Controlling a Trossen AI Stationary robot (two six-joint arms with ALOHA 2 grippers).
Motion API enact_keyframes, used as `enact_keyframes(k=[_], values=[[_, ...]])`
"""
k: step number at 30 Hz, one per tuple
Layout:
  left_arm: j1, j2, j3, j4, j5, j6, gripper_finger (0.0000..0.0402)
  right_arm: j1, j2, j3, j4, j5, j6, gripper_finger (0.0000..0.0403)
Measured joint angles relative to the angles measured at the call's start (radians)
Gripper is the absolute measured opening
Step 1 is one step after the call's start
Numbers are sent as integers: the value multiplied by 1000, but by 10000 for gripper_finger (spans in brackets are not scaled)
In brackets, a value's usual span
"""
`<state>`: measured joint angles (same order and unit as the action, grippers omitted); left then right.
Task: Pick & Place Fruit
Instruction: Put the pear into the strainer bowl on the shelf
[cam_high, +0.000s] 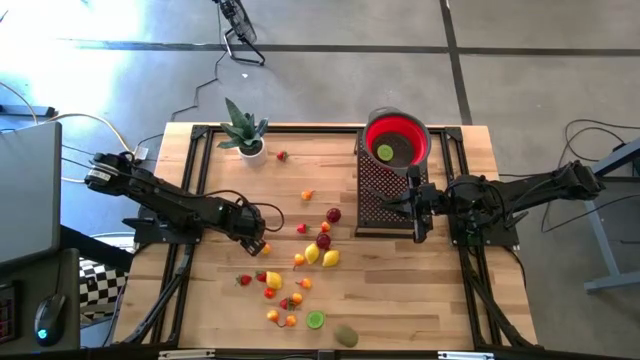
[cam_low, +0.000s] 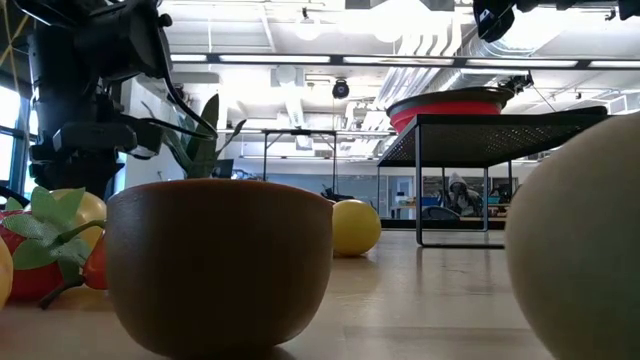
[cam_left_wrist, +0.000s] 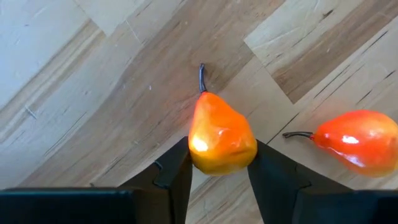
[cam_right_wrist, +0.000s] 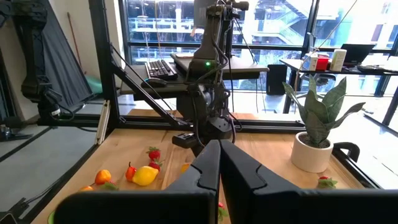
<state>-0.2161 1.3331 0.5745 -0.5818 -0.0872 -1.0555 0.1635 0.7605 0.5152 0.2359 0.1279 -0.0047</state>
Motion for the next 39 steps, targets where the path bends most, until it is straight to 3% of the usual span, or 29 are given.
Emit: enact_keyframes(k=[20,31,39], values=[[0,-208,-3,103,-5,105,134,0,0,0,0,-6,0,4],[1,-343,0,348,-11,318,134,0,0,0,8,-30,0,4],[16,-387,1,565,-80,504,134,0,0,0,87,-22,-75,4]])
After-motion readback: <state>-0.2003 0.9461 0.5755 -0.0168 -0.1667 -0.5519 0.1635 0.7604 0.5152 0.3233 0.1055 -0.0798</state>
